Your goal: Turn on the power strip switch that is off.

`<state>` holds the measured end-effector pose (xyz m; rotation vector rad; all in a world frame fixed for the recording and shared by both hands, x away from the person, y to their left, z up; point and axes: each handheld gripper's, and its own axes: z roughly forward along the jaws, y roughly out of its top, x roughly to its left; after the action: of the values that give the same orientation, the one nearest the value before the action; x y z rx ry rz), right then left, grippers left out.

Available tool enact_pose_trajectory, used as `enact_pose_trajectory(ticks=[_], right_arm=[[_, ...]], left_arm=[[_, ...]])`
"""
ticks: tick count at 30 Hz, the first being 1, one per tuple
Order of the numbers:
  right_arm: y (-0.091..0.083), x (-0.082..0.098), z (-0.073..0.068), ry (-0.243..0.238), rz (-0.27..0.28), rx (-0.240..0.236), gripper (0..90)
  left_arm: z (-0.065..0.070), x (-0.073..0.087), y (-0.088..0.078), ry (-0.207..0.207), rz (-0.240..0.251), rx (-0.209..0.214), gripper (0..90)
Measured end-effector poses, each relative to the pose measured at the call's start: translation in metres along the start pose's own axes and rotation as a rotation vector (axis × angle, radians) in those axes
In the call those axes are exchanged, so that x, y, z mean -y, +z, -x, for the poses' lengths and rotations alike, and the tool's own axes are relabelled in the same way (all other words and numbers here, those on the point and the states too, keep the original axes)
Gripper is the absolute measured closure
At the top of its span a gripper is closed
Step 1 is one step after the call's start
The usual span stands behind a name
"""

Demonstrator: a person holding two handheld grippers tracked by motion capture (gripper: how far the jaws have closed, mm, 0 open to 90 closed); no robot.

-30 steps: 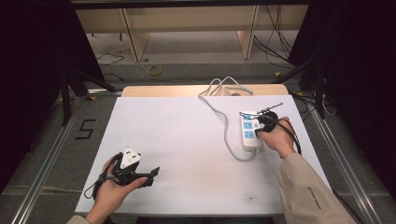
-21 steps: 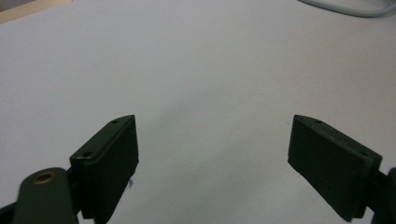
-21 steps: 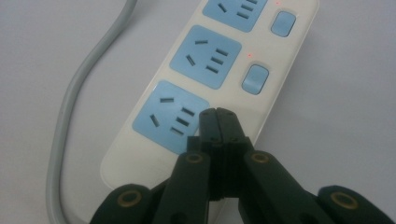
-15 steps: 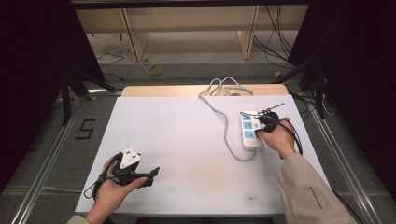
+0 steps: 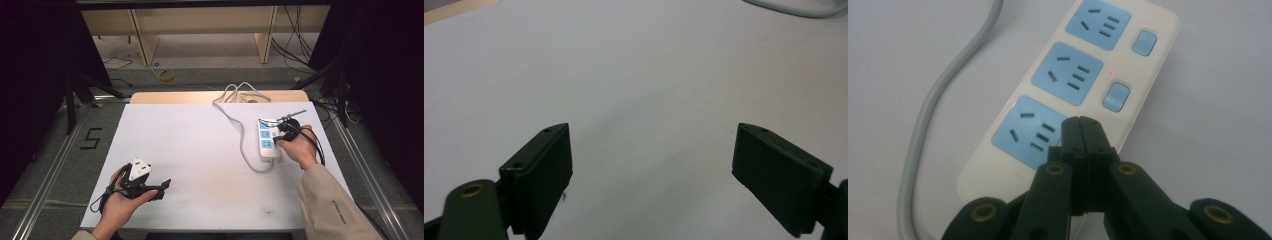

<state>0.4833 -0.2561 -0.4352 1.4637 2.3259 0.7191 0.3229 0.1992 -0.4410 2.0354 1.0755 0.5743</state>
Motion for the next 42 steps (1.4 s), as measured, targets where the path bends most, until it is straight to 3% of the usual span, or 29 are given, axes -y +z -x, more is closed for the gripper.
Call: enact_pose_trajectory(ticks=[21, 42], right_arm=[[-0.017, 0.018, -0.001, -0.029, 0.079, -0.002, 80.9], [-0.038, 0.036, -0.014, -0.066, 0.140, -0.037, 70.6]], left_arm=[[0.000, 0.001, -0.001, 0.000, 0.000, -0.003, 15.9], [0.000, 0.001, -0.001, -0.002, 0.003, -0.004, 15.9]])
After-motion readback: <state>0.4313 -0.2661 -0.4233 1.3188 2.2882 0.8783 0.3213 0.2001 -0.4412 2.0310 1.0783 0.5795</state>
